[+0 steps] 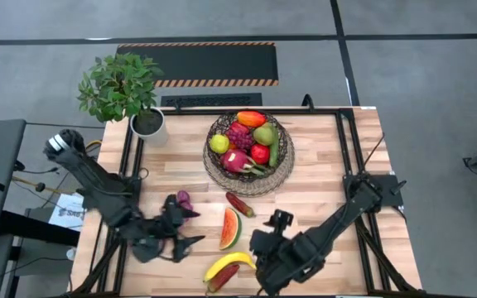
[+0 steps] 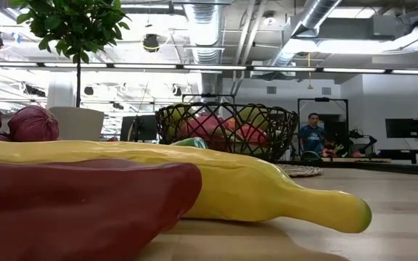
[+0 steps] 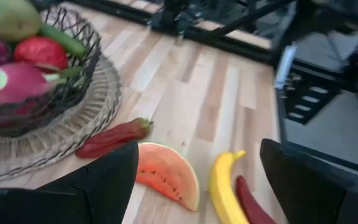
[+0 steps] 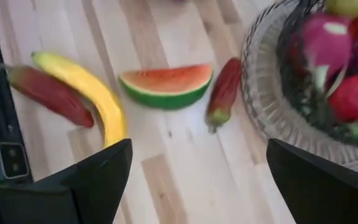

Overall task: Build produce basket
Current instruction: Put the sliced watermelon into the basket

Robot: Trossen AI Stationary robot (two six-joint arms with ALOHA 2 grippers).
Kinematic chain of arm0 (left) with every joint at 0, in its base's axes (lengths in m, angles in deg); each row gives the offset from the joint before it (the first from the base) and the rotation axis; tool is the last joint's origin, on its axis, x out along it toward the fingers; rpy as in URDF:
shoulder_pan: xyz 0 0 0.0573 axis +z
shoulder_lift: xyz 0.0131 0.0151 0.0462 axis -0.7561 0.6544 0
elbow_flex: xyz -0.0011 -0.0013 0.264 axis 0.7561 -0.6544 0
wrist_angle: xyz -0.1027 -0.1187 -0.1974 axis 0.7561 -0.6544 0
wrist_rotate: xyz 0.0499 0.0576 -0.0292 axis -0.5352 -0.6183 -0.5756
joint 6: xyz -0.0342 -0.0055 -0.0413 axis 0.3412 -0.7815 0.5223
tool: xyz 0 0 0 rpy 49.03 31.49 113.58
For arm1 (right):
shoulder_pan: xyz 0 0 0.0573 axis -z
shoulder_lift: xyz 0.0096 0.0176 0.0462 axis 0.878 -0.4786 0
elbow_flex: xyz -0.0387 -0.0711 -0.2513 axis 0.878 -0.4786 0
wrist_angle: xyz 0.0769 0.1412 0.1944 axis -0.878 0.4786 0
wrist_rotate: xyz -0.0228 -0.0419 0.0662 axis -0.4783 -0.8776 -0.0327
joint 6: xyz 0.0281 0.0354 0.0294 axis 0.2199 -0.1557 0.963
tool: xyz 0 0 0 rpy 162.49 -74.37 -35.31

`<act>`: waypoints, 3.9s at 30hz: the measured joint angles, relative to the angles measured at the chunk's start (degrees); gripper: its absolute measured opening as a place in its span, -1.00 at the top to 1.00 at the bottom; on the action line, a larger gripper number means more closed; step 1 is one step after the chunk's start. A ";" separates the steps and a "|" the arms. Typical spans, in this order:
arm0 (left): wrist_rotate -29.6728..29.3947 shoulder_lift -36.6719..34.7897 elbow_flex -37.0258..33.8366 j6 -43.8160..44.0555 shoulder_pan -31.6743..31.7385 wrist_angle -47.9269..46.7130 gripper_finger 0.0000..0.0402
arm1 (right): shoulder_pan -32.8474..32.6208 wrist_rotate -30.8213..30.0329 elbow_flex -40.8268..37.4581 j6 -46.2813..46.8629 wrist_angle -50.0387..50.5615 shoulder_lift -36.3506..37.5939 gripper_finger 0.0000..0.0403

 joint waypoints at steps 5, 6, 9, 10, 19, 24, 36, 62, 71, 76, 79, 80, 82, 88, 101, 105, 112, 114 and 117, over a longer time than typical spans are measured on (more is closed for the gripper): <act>3.55 8.54 -1.25 -3.16 6.84 7.02 -0.60 | -2.39 0.10 0.11 6.67 1.17 -1.59 -0.93; 3.95 10.48 -0.87 -3.27 7.94 7.65 -0.60 | -3.00 -0.07 0.07 8.45 1.52 -1.67 -0.93; 5.07 16.57 0.71 -1.81 10.94 10.06 -0.60 | -4.22 -0.75 0.06 11.81 1.58 -1.61 -0.93; 5.56 18.41 1.10 -1.14 11.64 10.52 -0.60 | -4.67 -0.90 0.06 12.57 1.60 -1.44 -0.93; 8.41 33.83 8.65 -2.25 14.82 13.14 -0.60 | -6.95 -2.36 0.07 15.06 1.43 -1.17 -0.93; 8.28 39.96 13.42 0.64 15.51 9.42 -0.60 | -7.59 -2.41 0.07 16.15 1.47 -1.17 -0.93; 10.97 44.59 15.95 6.60 17.17 5.43 -0.34 | -8.68 -3.46 0.07 16.22 1.11 -1.17 -0.93; 13.79 33.57 15.30 5.15 13.75 1.41 0.64 | -8.90 -5.08 0.07 18.63 1.33 -1.17 -0.93; 15.81 17.10 15.32 -2.96 9.67 2.65 0.64 | -10.02 -11.45 0.11 19.36 -0.46 0.77 -0.89; 12.63 4.71 15.45 -7.21 6.16 4.05 0.64 | -11.91 -16.67 0.13 18.65 -2.00 3.09 -0.85; 9.77 -1.58 15.47 -13.27 2.97 9.00 0.64 | -13.12 -21.23 0.13 18.57 -2.22 3.92 -0.84; 9.43 -3.34 15.48 -15.33 1.91 11.24 0.64 | -13.48 -22.95 0.13 18.47 -2.22 4.17 -0.83; 9.54 -5.99 15.60 -20.52 -0.14 16.15 0.64 | -14.18 -26.42 0.13 17.16 -2.64 4.54 -0.83; 16.34 -9.77 15.60 -34.86 -4.98 27.69 0.64 | -14.46 -38.54 0.13 -0.09 -12.98 4.66 -0.83; 41.41 -8.23 15.58 -53.65 -9.21 41.28 0.64 | -10.89 -38.99 0.13 -49.50 -49.69 4.70 -0.84; 42.32 -8.04 15.58 -55.26 -9.54 41.43 0.64 | -8.86 -33.06 0.12 -57.46 -57.28 4.70 -0.84; 46.86 -8.02 15.56 -57.73 -9.54 41.28 0.64 | -4.68 -17.60 0.11 -74.12 -73.85 4.70 -0.83; 48.81 -7.71 15.56 -58.66 -9.54 41.43 0.64 | -3.33 -11.06 0.11 -78.43 -79.25 4.70 -0.83; 49.99 -6.83 15.56 -60.29 -9.54 41.16 0.64 | -0.98 -1.32 0.11 -82.11 -84.85 4.73 -0.83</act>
